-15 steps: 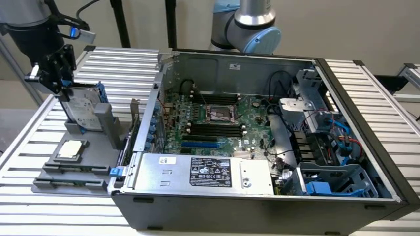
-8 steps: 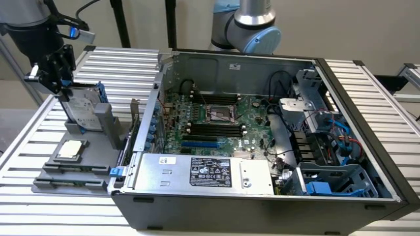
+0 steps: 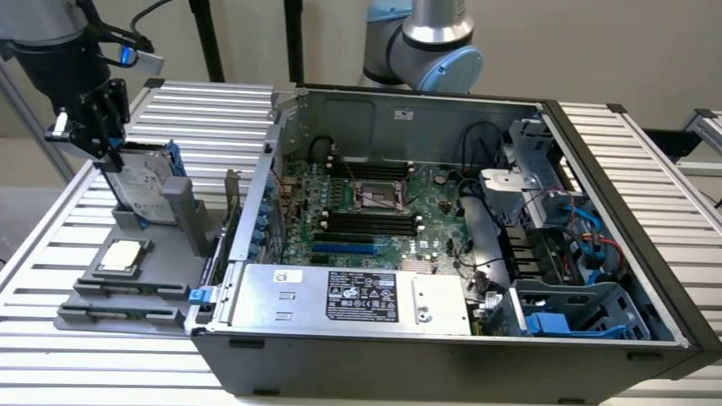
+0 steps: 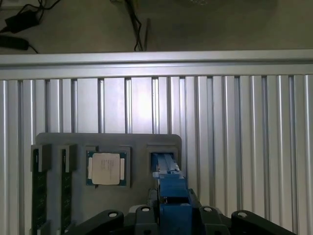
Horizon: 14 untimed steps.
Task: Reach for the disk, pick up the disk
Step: 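Pick up the disk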
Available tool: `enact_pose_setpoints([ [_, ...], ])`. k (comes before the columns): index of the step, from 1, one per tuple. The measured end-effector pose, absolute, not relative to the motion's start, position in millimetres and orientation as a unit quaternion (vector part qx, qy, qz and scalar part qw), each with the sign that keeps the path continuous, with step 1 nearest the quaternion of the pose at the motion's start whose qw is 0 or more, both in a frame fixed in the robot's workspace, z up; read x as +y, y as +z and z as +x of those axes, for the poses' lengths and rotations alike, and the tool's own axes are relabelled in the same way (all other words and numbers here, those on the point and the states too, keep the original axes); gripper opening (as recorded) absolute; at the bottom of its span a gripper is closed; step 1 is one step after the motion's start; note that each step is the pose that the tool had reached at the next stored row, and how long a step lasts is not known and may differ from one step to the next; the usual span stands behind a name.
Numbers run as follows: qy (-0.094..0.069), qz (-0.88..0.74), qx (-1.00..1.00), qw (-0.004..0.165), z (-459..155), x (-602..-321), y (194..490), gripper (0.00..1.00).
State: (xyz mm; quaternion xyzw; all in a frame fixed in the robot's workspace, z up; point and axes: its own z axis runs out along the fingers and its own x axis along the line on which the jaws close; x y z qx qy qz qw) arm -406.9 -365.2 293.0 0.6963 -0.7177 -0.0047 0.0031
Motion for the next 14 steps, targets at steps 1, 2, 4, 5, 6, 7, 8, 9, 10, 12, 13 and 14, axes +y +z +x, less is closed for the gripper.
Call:
enact_pose_setpoints([
  [1,-0.005,0.696,-0.718,0.003,-406.8,-365.2,293.0,0.33],
  [2,-0.005,0.696,-0.718,0.003,-406.9,-365.2,293.0,0.33],
  [4,-0.005,0.696,-0.718,0.003,-406.9,-365.2,293.0,0.33],
  [5,-0.005,0.696,-0.718,0.003,-406.9,-365.2,293.0,0.33],
  [6,-0.005,0.696,-0.718,0.003,-406.8,-365.4,293.0,0.33],
  [7,-0.005,0.696,-0.718,0.003,-406.9,-365.8,293.0,0.33],
  [8,-0.005,0.696,-0.718,0.003,-406.9,-366.2,293.0,0.33],
  [9,-0.005,0.696,-0.718,0.003,-406.9,-366.6,293.0,0.33],
  [10,-0.005,0.696,-0.718,0.003,-406.8,-367.0,293.0,0.33],
  [12,-0.005,0.696,-0.718,0.003,-406.9,-367.8,293.0,0.33],
  [13,-0.005,0.695,-0.719,0.003,-406.9,-368.1,293.0,0.33],
  [14,-0.005,0.695,-0.719,0.003,-406.9,-368.3,293.0,0.33],
])
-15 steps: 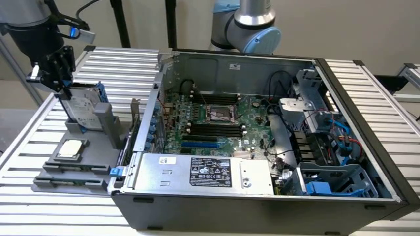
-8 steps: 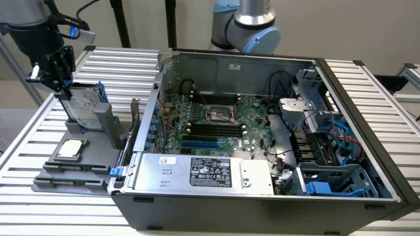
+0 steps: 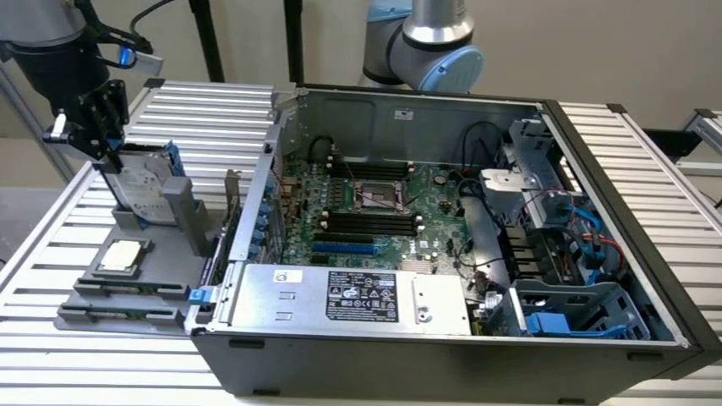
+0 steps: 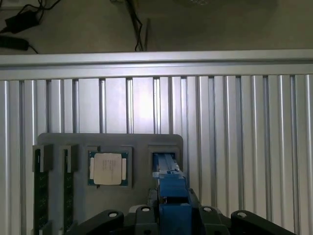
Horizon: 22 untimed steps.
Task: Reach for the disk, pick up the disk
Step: 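Pick up the disk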
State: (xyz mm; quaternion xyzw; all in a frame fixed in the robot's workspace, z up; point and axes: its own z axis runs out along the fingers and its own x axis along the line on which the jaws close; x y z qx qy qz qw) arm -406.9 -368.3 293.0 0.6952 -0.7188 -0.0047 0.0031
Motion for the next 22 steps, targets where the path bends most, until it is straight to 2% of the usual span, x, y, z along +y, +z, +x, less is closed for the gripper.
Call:
enact_pose_setpoints([
  [22,-0.005,0.695,-0.719,0.003,-406.9,-369.4,294.9,0.33],
])
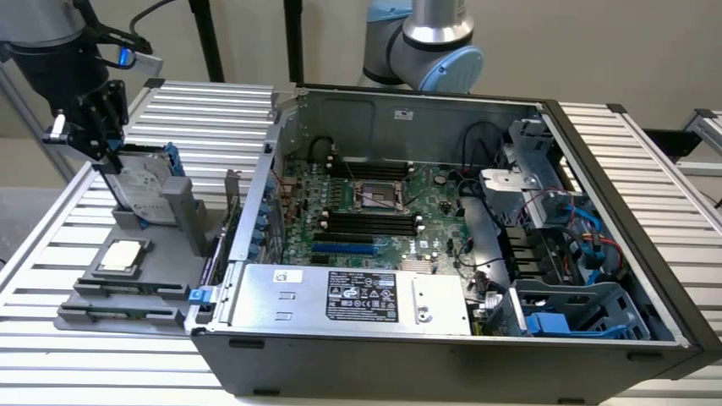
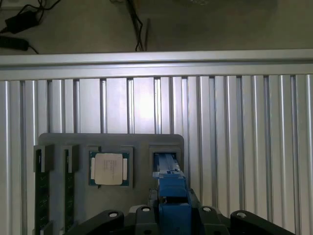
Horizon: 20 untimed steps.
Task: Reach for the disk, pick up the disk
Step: 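Pick up the disk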
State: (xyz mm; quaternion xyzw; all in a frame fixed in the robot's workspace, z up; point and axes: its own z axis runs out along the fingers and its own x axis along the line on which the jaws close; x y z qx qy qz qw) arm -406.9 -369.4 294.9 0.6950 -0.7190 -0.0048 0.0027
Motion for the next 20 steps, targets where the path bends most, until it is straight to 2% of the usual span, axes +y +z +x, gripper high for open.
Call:
enact_pose_setpoints([
  [6,-0.005,0.695,-0.719,0.003,-405.4,-369.4,309.0,0.33],
  [20,-0.008,0.697,-0.717,-0.001,-393.2,-369.4,370.1,0.33],
])
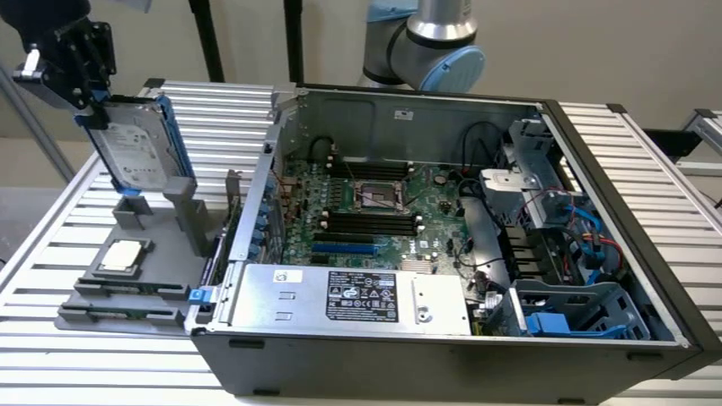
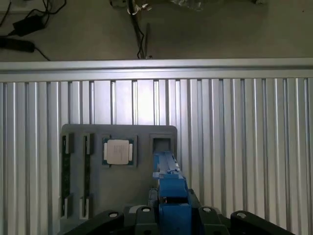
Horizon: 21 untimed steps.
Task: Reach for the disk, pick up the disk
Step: 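Pick up the disk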
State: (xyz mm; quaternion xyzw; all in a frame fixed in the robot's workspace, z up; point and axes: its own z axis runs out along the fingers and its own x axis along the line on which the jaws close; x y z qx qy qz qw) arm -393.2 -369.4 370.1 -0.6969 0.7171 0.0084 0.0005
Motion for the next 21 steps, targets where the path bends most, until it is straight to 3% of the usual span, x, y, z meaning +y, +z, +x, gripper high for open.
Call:
enact_pose_setpoints([
  [21,0.028,-0.712,0.702,0.02,-339.8,-371.1,458.2,0.33],
])
